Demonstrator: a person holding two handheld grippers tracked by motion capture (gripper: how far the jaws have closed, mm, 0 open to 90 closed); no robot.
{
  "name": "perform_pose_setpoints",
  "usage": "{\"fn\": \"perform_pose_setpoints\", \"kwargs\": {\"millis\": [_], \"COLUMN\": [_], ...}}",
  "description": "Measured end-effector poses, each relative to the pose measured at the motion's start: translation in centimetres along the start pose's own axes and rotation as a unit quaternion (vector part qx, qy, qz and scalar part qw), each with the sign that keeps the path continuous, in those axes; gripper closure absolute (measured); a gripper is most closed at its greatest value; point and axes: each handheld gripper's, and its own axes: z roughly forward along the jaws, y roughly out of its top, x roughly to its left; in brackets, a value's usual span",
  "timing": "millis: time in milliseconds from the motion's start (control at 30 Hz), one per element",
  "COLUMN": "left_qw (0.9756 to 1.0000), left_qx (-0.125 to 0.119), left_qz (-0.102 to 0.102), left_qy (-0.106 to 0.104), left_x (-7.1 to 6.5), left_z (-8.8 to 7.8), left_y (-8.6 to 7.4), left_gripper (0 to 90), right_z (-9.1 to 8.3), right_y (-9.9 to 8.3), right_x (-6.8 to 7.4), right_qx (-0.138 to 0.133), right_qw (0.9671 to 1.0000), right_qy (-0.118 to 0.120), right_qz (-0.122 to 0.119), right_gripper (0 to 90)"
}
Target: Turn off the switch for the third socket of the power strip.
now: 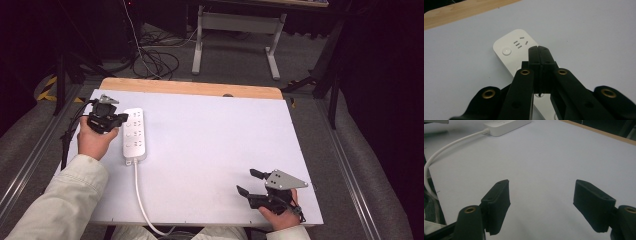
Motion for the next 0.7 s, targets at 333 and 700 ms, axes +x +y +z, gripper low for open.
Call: {"fn": "perform_pose_setpoints", "kwargs": {"millis": [333,700], "left_qw": [0.9998,0.9953], "left_qx": [-0.018,-0.075], "left_qz": [-0.001,0.013], "left_qy": [-0.009,-0.061], "left_x": [-0.2,-1.8], "left_z": [-1.6,-4.8], "left_y": [0.1,-0.2], "left_gripper": [84.7,53.2], "right_z": [0.0,0.0], "right_y": [0.0,0.0], "right_x": [0.0,0.0], "right_qx": [-0.001,-0.002], "right_qw": [1.0000,1.0000], "right_qy": [0.001,0.000], "right_qz": [0.000,0.001], "right_gripper": [29.3,29.3]}}
